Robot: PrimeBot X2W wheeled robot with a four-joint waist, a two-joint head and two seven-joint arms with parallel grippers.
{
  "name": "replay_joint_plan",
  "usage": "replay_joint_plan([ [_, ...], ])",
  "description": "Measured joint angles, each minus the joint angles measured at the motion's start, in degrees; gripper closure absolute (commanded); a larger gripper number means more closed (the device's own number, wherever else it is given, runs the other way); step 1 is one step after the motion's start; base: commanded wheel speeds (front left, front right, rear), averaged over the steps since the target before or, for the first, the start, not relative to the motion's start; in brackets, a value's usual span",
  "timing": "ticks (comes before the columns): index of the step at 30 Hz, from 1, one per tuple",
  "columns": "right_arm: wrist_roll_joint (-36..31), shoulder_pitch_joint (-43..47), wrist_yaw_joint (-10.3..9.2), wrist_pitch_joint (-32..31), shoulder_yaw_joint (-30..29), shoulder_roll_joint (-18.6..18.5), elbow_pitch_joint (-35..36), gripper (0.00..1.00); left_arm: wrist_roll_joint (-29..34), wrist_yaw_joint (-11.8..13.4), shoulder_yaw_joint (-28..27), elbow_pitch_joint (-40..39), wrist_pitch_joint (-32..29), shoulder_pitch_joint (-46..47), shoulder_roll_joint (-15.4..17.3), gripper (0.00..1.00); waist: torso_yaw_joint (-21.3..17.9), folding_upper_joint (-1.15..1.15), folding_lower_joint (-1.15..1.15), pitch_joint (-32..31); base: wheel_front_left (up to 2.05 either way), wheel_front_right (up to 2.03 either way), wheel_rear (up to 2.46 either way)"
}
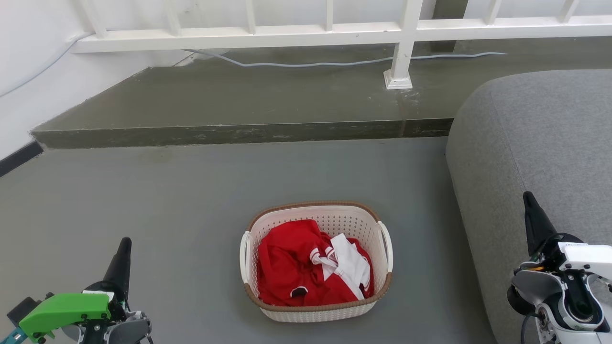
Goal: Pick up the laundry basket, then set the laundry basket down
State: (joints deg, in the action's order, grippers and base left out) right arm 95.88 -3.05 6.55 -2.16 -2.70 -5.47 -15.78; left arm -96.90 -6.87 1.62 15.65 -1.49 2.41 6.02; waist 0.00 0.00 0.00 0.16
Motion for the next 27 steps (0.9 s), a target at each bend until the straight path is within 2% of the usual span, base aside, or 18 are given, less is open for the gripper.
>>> replay_joint_plan([
  [27,0.0,0.0,0.01,-0.2,-0.1,0.0,-0.2,1.00,0.0,-0.1,-0.2,0.2,-0.1,0.0,0.0,1.00,0.0,0.00,0.00,0.0,0.00,0.00,0.00],
])
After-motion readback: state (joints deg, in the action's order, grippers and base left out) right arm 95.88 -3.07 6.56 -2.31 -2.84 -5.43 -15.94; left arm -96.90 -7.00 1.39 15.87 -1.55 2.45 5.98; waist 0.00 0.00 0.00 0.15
